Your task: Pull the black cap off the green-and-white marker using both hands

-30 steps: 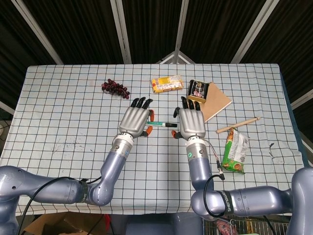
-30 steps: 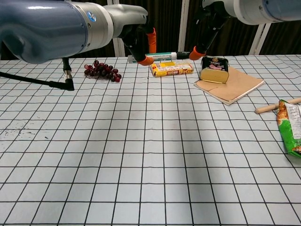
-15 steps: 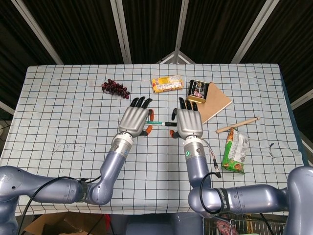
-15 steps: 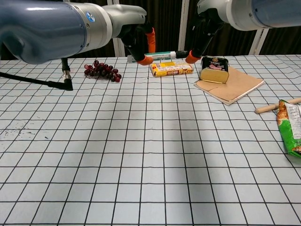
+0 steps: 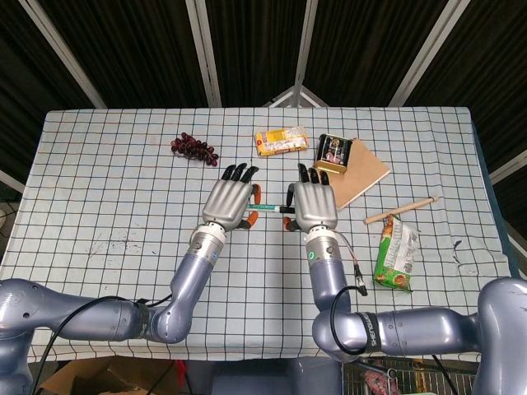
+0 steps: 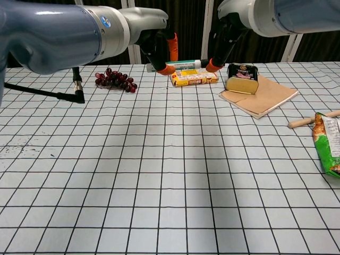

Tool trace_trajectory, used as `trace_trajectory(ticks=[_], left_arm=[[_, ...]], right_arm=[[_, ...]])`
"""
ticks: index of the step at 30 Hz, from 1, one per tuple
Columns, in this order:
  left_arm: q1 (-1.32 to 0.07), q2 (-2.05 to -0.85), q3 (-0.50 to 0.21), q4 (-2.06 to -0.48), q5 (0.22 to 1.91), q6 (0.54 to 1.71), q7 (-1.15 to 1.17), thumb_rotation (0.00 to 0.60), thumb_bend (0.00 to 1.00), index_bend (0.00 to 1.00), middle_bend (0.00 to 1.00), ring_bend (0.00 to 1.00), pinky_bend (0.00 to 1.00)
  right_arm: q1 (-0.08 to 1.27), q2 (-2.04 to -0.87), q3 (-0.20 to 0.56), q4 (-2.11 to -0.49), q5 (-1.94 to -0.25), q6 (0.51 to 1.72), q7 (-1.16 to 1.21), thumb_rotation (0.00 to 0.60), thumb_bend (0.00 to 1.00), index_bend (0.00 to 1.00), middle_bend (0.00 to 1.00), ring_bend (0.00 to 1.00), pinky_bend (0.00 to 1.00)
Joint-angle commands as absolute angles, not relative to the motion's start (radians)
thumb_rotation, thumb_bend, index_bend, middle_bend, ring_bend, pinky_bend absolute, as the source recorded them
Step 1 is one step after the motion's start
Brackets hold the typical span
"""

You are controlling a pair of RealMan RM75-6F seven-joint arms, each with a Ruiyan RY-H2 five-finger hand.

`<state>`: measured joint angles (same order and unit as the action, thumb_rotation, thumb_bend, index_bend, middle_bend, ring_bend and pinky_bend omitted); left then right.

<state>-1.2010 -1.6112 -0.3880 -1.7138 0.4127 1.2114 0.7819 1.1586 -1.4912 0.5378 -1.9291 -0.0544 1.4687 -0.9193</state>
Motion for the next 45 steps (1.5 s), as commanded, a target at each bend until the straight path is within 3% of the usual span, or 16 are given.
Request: trace_trajectory(ticks=[1,16,27,36,43,45], left_arm=[[-1.202,-1.611,-0.386,-1.713,0.407,1.211,0.786,0.600,0.61,0.68,0.08,0.00,0.00],[-1.195,-1.609,-0.381,-1.708,0.418,1.209,0.771,0.600,0.61,0.68,0.08,0.00,0.00],[-1.119,-1.538,-0.326,-1.772,0.446,1.223,0.736,0.600,0.61,0.68,0.08,0.00,0.00],[-1.016,-1.490,-0.253,-1.761,0.514,1.191,0.629,0.600,0.60,0.66,0.08,0.00,0.00],[-0.965,-1.542,-0.227,-1.620,0.549,1.082,0.500,0.600,0.60,0.62,0.07,0.00,0.00],[-0.959,-1.570,-0.223,-1.570,0.567,1.049,0.466,0.600,0.60,0.60,0.06,0.00,0.00]], right_arm=[[1.161,-1.494,0.537,-1.923,-0.052,1.464,-0.920,0.600,0.32,0.56,0.00,0.02,0.00],[1.161,-1.489,0.532,-1.904,-0.038,1.441,-0.918,0.600,0.36,0.61,0.00,0.03,0.00],[1.097,-1.427,0.501,-1.925,-0.043,1.420,-0.887,0.600,0.37,0.62,0.00,0.03,0.00],[1.027,-1.432,0.457,-1.867,-0.097,1.291,-0.773,0.600,0.37,0.62,0.00,0.03,0.00],[1.011,-1.514,0.427,-1.736,-0.134,1.179,-0.676,0.600,0.37,0.60,0.00,0.03,0.00],[1.007,-1.543,0.421,-1.695,-0.152,1.162,-0.645,0.600,0.37,0.55,0.00,0.03,0.00]])
